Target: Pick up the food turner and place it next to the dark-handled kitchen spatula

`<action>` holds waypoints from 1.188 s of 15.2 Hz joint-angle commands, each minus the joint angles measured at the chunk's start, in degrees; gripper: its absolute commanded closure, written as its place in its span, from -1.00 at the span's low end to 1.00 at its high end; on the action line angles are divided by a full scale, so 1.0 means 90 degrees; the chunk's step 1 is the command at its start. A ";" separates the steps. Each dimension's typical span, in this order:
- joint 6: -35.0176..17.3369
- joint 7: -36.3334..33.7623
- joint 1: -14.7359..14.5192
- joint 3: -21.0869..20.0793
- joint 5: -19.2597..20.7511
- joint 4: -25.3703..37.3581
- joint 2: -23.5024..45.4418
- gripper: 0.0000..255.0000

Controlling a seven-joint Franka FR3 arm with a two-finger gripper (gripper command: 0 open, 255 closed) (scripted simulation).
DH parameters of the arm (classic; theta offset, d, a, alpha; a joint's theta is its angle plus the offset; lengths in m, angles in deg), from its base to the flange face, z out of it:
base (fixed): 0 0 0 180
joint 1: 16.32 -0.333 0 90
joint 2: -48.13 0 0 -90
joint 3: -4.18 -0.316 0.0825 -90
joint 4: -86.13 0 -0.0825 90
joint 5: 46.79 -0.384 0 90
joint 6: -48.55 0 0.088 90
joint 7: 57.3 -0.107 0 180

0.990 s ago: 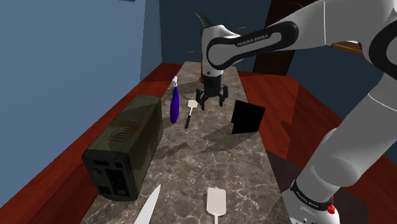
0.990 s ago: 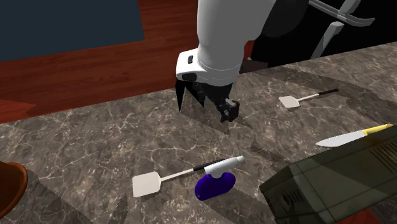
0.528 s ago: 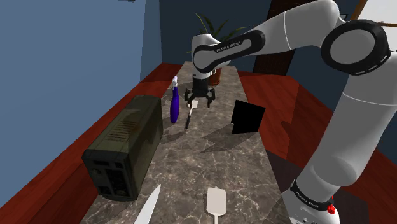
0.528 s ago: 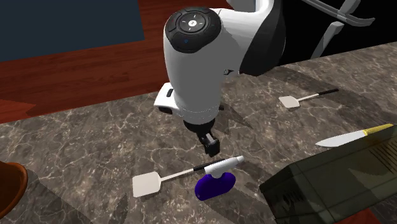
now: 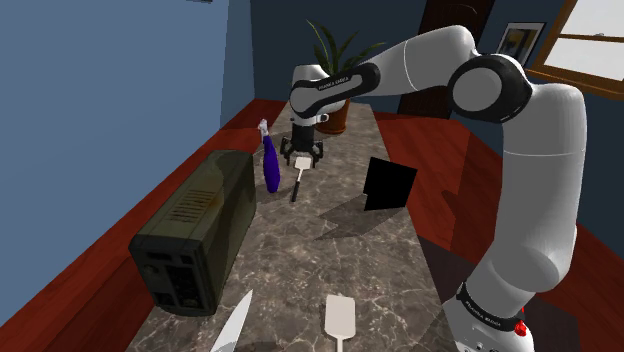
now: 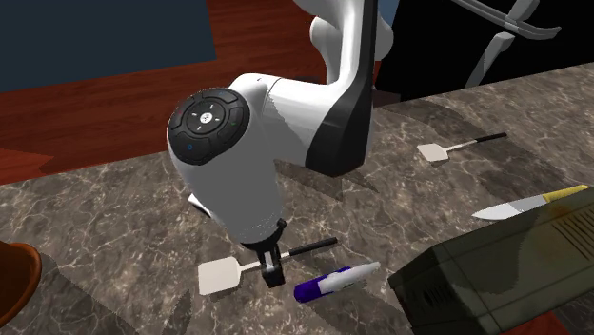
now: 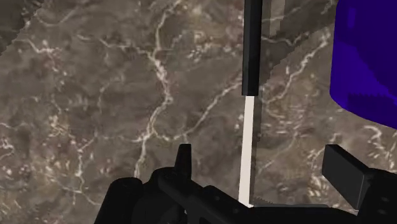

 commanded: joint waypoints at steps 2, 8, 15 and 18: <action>-0.0200 -0.0071 -0.0009 0.0016 -0.0004 -0.0021 0.0160 -1.00; -0.0535 -0.0078 -0.0023 0.0019 0.0008 -0.0214 0.0302 -1.00; -0.0533 -0.0078 -0.0023 0.0019 0.0008 -0.0213 0.0302 1.00; -0.0533 -0.0078 -0.0023 0.0019 0.0008 -0.0213 0.0302 1.00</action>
